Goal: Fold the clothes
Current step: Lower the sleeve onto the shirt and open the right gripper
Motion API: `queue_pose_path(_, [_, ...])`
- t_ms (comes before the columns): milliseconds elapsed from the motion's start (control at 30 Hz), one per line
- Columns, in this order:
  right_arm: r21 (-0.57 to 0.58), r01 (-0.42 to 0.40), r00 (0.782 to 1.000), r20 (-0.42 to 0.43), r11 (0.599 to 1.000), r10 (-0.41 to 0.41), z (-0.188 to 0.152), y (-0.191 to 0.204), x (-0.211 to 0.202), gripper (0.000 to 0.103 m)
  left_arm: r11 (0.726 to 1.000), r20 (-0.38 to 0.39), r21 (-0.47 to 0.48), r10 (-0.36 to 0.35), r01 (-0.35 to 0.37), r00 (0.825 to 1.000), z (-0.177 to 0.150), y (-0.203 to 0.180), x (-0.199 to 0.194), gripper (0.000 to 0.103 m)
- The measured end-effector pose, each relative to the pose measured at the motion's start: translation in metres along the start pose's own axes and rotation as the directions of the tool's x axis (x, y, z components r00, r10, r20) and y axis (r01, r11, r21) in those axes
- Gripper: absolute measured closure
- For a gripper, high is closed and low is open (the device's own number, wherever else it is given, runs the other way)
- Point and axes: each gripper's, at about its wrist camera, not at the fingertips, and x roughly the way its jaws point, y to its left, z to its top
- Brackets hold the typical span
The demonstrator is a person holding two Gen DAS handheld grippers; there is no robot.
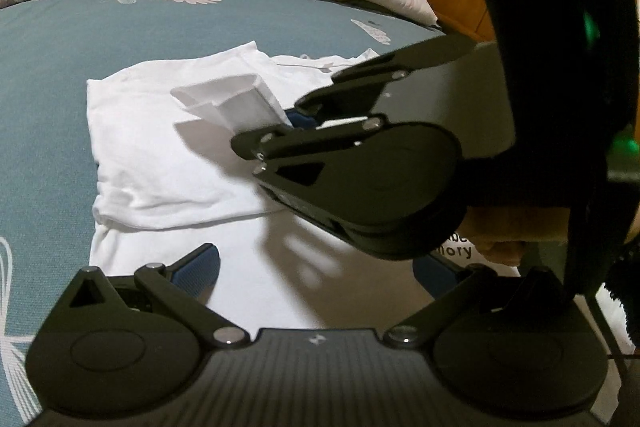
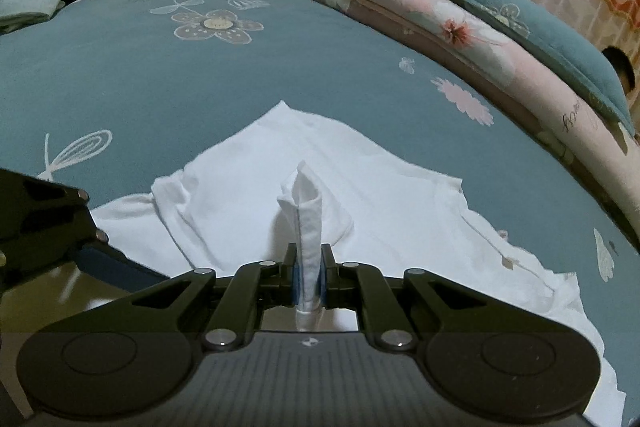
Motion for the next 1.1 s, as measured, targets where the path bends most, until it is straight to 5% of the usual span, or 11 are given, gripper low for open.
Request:
queue_pose_path(267, [0.001,-0.025,0.999,-0.022,1.000,0.025,0.004,0.002,0.009,0.090,1.000,0.002,0.009,0.000,0.000,1.000,-0.001,-0.002,0.001,0.001])
queue_pose_path(400, [0.047,-0.039,0.999,-0.034,0.998,0.041,0.002,-0.005,0.004,0.076,1.000,0.007,0.012,-0.001,0.001,1.000,-0.001,-0.003,0.002,0.001])
queue_pose_path(633, [0.141,0.001,1.000,-0.002,0.990,-0.001,-0.010,-0.061,-0.066,0.060,1.000,0.033,0.005,-0.013,0.012,0.999,0.000,-0.002,0.005,0.001])
queue_pose_path(833, [0.382,0.079,0.996,0.002,0.921,-0.086,-0.072,-0.141,-0.146,0.053,0.999,0.037,-0.031,-0.011,0.012,0.999,-0.001,-0.003,0.005,0.001])
queue_pose_path(933, [0.446,0.167,0.983,-0.008,0.880,-0.182,-0.110,-0.160,-0.171,0.051,0.995,0.062,-0.090,-0.047,0.053,0.997,0.001,-0.006,-0.007,0.001])
queue_pose_path(1100, [0.558,0.272,0.957,-0.075,0.784,-0.279,-0.183,-0.179,-0.189,0.051,0.999,0.114,-0.044,-0.001,0.006,0.994,0.030,-0.017,-0.011,0.001])
